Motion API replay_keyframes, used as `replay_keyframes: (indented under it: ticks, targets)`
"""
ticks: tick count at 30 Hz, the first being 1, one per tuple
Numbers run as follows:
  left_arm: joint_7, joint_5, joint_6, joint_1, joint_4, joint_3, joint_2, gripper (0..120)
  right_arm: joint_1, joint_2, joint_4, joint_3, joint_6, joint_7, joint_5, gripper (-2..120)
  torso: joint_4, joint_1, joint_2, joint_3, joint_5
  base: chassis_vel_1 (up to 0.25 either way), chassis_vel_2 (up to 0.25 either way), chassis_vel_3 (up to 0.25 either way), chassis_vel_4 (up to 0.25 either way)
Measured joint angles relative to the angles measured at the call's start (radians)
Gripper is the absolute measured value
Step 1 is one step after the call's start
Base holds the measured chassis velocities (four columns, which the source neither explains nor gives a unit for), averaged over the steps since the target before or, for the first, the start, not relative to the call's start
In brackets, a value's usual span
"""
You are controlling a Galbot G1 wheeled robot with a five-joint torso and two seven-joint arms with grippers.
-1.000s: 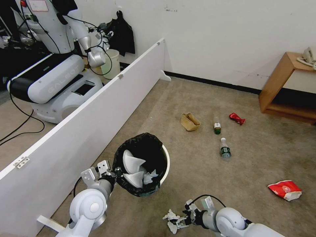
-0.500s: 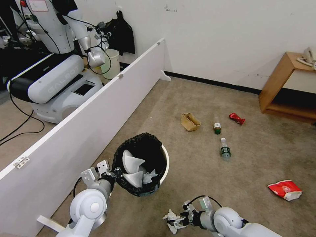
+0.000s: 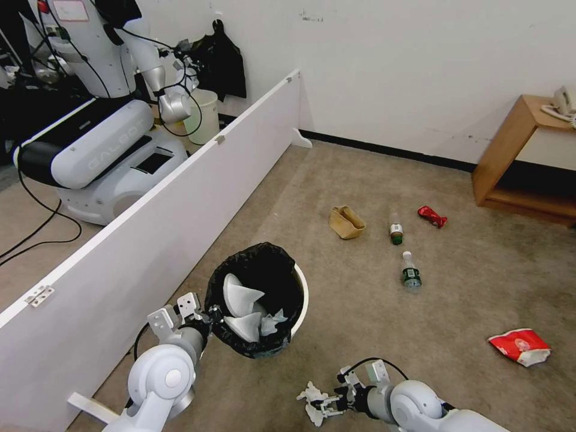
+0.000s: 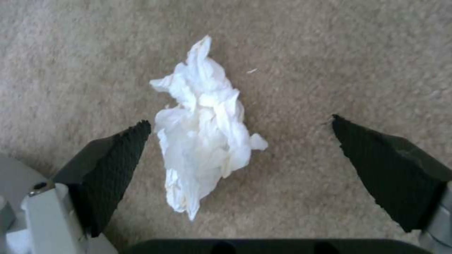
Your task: Pick up the trash bin, then pick up the garbage from the floor and place it into the trash bin.
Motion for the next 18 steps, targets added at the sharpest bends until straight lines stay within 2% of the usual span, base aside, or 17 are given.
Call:
replay_keyframes:
  ticks: [18]
  targets:
    - [0.003,0.001,-0.007,-0.003,0.007,0.000,0.003,2,0.006,0.013,-0.009,-0.004,-0.003,0.032,0.010,100,-0.0004,0.000,0.000,0.000,-0.0007,0.000,0.000,0.000,0.000]
